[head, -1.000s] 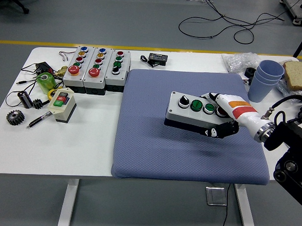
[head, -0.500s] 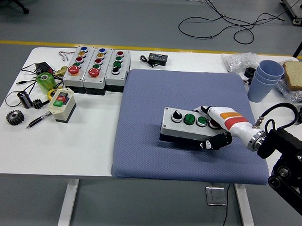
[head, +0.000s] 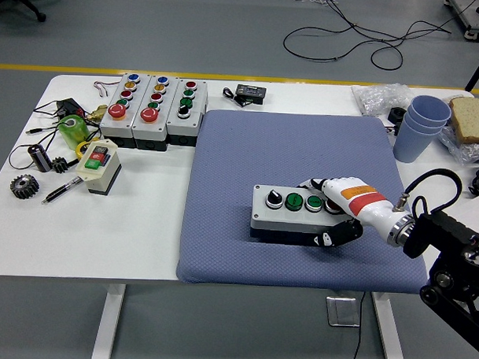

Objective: Pick up the button,place it on the desk,press the button,press the button

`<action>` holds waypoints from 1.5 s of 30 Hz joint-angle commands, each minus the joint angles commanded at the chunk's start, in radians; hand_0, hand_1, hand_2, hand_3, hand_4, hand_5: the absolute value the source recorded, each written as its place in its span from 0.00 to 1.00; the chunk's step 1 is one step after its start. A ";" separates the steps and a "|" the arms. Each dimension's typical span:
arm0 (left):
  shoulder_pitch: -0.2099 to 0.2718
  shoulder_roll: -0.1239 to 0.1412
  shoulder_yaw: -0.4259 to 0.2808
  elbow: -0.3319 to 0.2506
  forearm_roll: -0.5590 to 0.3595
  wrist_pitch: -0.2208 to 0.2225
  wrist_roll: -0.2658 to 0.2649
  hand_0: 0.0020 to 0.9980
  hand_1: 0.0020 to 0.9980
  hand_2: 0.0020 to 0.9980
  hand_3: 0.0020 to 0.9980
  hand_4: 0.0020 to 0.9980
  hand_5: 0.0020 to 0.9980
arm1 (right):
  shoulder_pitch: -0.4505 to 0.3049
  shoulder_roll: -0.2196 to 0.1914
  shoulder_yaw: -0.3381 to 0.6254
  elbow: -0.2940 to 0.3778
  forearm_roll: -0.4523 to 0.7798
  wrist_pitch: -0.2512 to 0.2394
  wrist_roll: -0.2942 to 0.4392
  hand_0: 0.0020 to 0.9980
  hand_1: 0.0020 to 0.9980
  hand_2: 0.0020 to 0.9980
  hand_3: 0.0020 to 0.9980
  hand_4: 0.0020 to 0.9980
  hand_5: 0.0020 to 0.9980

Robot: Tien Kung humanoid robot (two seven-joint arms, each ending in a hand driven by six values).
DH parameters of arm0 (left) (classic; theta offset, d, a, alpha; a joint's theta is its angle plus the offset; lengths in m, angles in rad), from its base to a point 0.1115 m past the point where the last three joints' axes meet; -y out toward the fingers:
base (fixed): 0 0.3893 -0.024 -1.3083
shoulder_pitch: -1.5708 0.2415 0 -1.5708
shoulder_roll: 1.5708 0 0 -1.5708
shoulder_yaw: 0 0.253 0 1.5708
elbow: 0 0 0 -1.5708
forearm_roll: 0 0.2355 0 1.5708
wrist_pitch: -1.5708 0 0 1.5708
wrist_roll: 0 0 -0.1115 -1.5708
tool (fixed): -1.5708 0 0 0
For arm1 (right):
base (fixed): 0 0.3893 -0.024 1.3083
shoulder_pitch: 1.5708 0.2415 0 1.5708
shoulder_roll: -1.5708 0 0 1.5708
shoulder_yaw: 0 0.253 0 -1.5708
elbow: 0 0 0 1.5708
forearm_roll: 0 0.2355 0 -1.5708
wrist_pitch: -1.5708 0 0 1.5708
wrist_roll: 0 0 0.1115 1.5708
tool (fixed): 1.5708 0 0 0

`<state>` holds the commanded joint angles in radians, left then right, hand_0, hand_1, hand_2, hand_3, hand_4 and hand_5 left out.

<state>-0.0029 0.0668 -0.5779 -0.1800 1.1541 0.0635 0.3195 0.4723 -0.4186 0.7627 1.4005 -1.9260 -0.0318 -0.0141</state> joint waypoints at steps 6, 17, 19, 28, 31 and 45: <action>0.001 0.001 -0.002 0.000 0.005 0.001 -0.001 0.45 0.62 0.78 0.75 0.51 0.82 | 0.005 0.001 -0.009 -0.006 -0.031 0.033 -0.022 0.02 0.00 0.29 0.40 0.91 0.22; -0.001 0.001 -0.009 0.000 0.021 0.001 0.006 0.46 0.61 0.77 0.75 0.51 0.82 | 0.000 0.004 0.000 -0.004 -0.106 0.065 -0.032 0.35 0.29 0.52 0.56 0.91 0.22; -0.002 0.000 -0.017 0.000 0.031 0.001 0.008 0.46 0.61 0.77 0.75 0.51 0.82 | -0.002 0.005 0.005 -0.001 -0.111 0.062 -0.032 0.35 0.29 0.52 0.56 0.91 0.22; -0.002 -0.001 -0.036 0.000 0.052 0.005 0.012 0.46 0.61 0.77 0.74 0.51 0.82 | -0.004 0.002 0.011 0.017 -0.105 0.105 -0.040 0.87 0.70 0.83 0.85 0.95 0.25; -0.002 -0.001 -0.038 0.000 0.054 0.005 0.013 0.46 0.61 0.77 0.74 0.51 0.82 | -0.005 0.001 0.011 0.020 -0.103 0.111 -0.041 0.87 0.70 0.83 0.85 0.95 0.25; -0.003 -0.002 -0.066 0.000 0.087 0.003 0.018 0.46 0.61 0.76 0.74 0.51 0.81 | -0.008 0.000 0.019 0.047 -0.033 0.099 -0.046 1.00 0.92 1.00 1.00 0.98 0.28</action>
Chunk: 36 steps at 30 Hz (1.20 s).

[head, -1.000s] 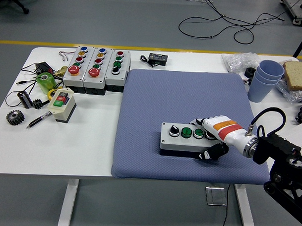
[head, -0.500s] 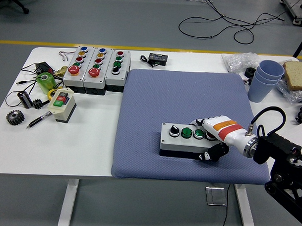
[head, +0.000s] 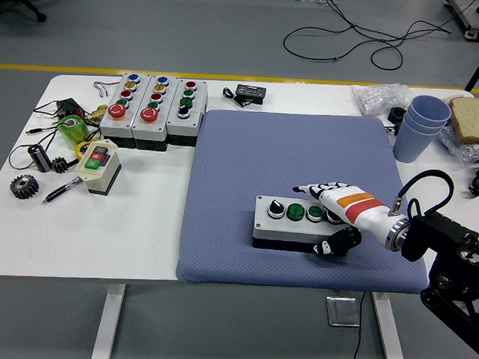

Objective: Pick up the button,place it on the desk,press the button,press the button

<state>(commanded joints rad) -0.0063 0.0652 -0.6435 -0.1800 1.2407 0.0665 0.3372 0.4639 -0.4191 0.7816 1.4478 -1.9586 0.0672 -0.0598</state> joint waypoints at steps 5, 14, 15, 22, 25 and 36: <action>0.000 0.000 -0.004 0.000 0.005 0.001 0.001 0.46 0.61 0.76 0.74 0.51 0.81 | 0.000 -0.003 0.011 0.030 0.003 -0.001 -0.002 1.00 0.92 1.00 1.00 0.98 0.28; -0.002 0.002 0.006 0.000 0.004 0.011 0.009 0.46 0.60 0.76 0.74 0.51 0.81 | -0.026 -0.043 0.061 0.179 -0.012 0.048 -0.034 1.00 0.94 1.00 1.00 0.98 0.28; -0.002 0.002 0.006 0.000 0.006 0.012 0.009 0.46 0.60 0.76 0.74 0.51 0.81 | -0.031 -0.048 0.072 0.194 -0.015 0.042 -0.035 1.00 0.94 1.00 1.00 0.98 0.28; 0.001 0.001 0.008 0.000 0.003 0.016 0.008 0.45 0.60 0.75 0.74 0.51 0.81 | -0.076 -0.085 0.142 0.276 -0.018 -0.076 -0.015 0.94 0.88 0.96 1.00 0.99 0.30; 0.003 0.001 0.010 0.000 -0.002 0.017 0.008 0.45 0.60 0.75 0.74 0.51 0.81 | -0.094 -0.098 0.164 0.290 -0.009 -0.125 0.005 0.72 0.69 0.78 0.92 0.92 0.27; 0.006 -0.002 0.005 0.000 0.000 0.010 0.008 0.45 0.60 0.75 0.74 0.50 0.81 | -0.151 -0.136 0.196 0.309 0.017 -0.243 0.068 0.01 0.00 0.24 0.65 0.78 0.24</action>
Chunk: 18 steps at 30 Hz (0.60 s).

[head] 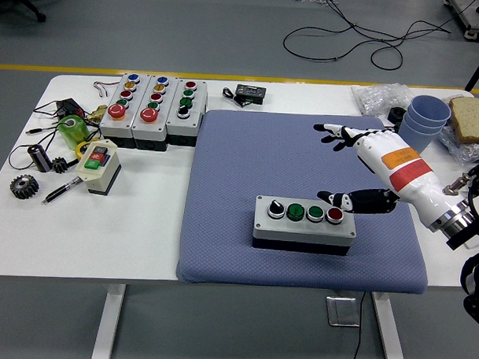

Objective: Pick up the button,place it on the desk,press the button,press the button

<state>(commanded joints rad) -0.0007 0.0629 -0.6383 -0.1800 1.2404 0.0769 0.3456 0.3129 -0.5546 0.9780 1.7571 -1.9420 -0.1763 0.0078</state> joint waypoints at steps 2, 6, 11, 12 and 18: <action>0.000 -0.001 -0.001 0.000 0.000 0.000 0.000 0.45 0.60 0.75 0.74 0.50 0.81 | -0.009 -0.004 0.001 0.002 -0.007 0.015 -0.011 0.01 0.00 0.24 0.65 0.78 0.24; -0.001 -0.001 0.001 0.000 -0.002 0.000 -0.001 0.45 0.60 0.75 0.74 0.50 0.81 | -0.026 -0.010 0.013 0.005 -0.014 0.062 -0.029 0.00 0.00 0.22 0.60 0.79 0.26; 0.000 -0.002 0.001 0.000 -0.006 0.001 -0.005 0.45 0.60 0.75 0.74 0.50 0.81 | -0.051 -0.020 0.024 -0.007 -0.017 0.115 -0.038 0.00 0.00 0.22 0.60 0.79 0.26; 0.000 -0.002 0.001 0.000 -0.006 0.001 -0.005 0.45 0.59 0.75 0.74 0.50 0.80 | -0.054 -0.021 0.024 -0.008 -0.017 0.120 -0.040 0.00 0.00 0.22 0.59 0.79 0.29; 0.000 -0.003 0.000 0.000 -0.007 0.000 -0.005 0.45 0.59 0.75 0.73 0.50 0.80 | -0.071 -0.019 0.013 -0.024 -0.021 0.138 -0.055 0.00 0.00 0.22 0.59 0.79 0.30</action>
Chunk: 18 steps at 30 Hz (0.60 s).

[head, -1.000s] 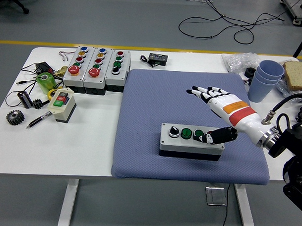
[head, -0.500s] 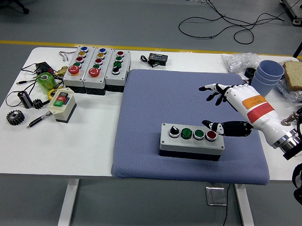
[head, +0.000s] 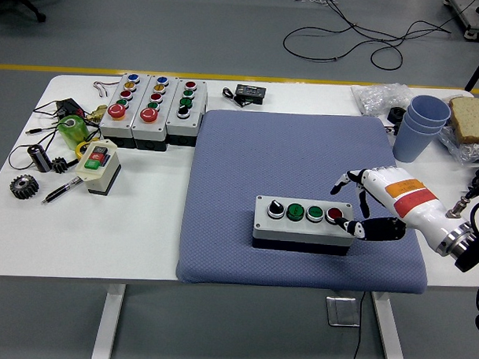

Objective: Pick up the button,place it on the desk,press the button,press the button

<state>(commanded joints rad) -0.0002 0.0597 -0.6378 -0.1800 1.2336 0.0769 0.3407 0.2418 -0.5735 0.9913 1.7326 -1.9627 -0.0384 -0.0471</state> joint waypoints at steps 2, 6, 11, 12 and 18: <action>0.000 0.000 0.000 0.000 0.001 -0.001 0.000 0.45 0.59 0.75 0.73 0.50 0.80 | -0.001 0.005 -0.009 -0.004 0.001 -0.001 -0.001 0.00 0.00 0.22 0.59 0.79 0.30; 0.000 -0.001 0.003 0.000 -0.002 0.000 0.000 0.45 0.59 0.75 0.73 0.50 0.80 | -0.002 0.015 -0.019 -0.014 0.000 0.000 -0.004 0.00 0.00 0.22 0.59 0.79 0.30; -0.001 -0.001 0.003 0.000 -0.002 0.001 -0.001 0.45 0.59 0.75 0.73 0.50 0.80 | -0.008 0.015 -0.015 -0.023 0.000 0.000 -0.004 0.00 0.00 0.22 0.59 0.79 0.30; -0.001 -0.001 0.002 0.000 -0.001 0.001 -0.001 0.45 0.59 0.74 0.73 0.50 0.80 | -0.009 0.014 -0.014 -0.025 0.000 0.000 -0.005 0.00 0.00 0.22 0.59 0.79 0.31; -0.003 -0.002 0.000 0.000 0.001 0.002 -0.002 0.45 0.59 0.74 0.73 0.49 0.80 | -0.013 0.012 -0.014 -0.037 0.000 0.008 -0.007 0.00 0.00 0.22 0.59 0.78 0.32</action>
<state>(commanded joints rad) -0.0032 0.0580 -0.6379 -0.1800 1.2346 0.0788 0.3385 0.2293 -0.5612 0.9771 1.6954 -1.9622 -0.0308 -0.0539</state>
